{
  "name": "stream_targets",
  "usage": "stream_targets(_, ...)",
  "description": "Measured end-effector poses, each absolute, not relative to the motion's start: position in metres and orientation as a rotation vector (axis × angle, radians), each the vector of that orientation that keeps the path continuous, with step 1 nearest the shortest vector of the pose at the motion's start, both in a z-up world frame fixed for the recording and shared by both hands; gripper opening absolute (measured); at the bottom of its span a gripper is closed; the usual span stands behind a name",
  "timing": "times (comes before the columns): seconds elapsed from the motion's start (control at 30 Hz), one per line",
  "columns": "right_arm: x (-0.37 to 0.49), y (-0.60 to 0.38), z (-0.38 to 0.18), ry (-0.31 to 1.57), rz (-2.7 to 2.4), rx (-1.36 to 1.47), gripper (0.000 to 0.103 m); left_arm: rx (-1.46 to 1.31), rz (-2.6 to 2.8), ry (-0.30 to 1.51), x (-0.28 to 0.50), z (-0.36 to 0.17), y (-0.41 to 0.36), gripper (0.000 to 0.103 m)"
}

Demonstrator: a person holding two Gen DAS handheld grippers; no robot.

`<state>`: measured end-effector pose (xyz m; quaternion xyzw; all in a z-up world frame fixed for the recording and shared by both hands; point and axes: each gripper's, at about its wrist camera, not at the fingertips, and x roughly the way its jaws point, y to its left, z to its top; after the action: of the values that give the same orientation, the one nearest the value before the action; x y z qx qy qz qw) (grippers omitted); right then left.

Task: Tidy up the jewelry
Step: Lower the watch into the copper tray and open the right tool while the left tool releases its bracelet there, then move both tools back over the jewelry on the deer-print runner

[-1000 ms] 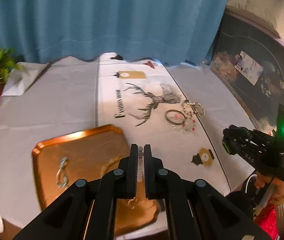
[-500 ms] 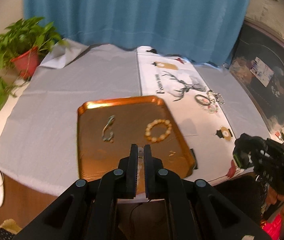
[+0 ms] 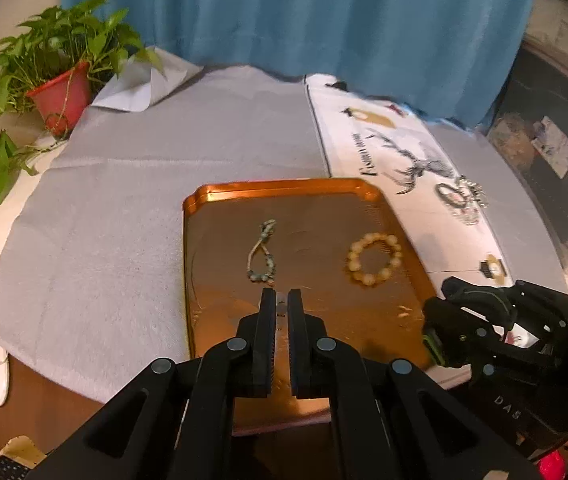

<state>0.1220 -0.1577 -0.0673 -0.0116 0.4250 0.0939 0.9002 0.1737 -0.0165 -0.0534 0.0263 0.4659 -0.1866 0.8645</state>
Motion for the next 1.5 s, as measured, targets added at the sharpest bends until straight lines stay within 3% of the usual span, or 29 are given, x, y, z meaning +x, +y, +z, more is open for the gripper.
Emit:
stream_targets(0.07, 0.137, -0.152, -0.075, 0.889, 0.212, -0.013, 0.024, 0.085, -0.378, 1.003, 0.184, -0.064, -0.019, 0.008)
stream_targets(0.1, 0.145, -0.149, -0.079, 0.896, 0.218, -0.007, 0.025, 0.102, -0.370, 1.023, 0.188, -0.069, -0.020, 0.027)
stream_targets(0.13, 0.153, -0.147, -0.083, 0.908, 0.213, -0.007, 0.028, 0.119, -0.353, 1.051, 0.192, -0.073, -0.022, 0.068)
stream_targets(0.17, 0.159, -0.147, -0.085, 0.922, 0.190, -0.017, 0.040, 0.133, -0.325, 1.075, 0.194, -0.076, -0.022, 0.089)
stream_targets(0.2, 0.163, -0.148, -0.087, 0.942, 0.140, -0.033, 0.050, 0.136, -0.291, 1.065, 0.192, -0.077, -0.020, 0.100)
stream_targets(0.23, 0.163, -0.151, -0.086, 0.945, 0.103, -0.041, 0.064, 0.132, -0.274, 1.034, 0.188, -0.075, -0.018, 0.100)
stream_targets(0.27, 0.160, -0.155, -0.084, 0.935, 0.077, -0.042, 0.068, 0.132, -0.272, 1.019, 0.184, -0.074, -0.016, 0.100)
stream_targets(0.53, 0.069, -0.195, -0.059, 0.916, -0.021, -0.013, 0.069, 0.085, -0.217, 0.970, 0.113, -0.044, -0.005, 0.100)
stream_targets(0.9, -0.070, -0.213, 0.009, 0.725, -0.051, -0.031, 0.071, 0.014, -0.279, 0.832, 0.009, 0.022, -0.014, 0.102)
stream_targets(1.5, -0.102, -0.234, 0.010, 0.696, -0.041, 0.079, 0.072, 0.138, -0.295, 0.792, -0.026, 0.040, -0.045, 0.102)
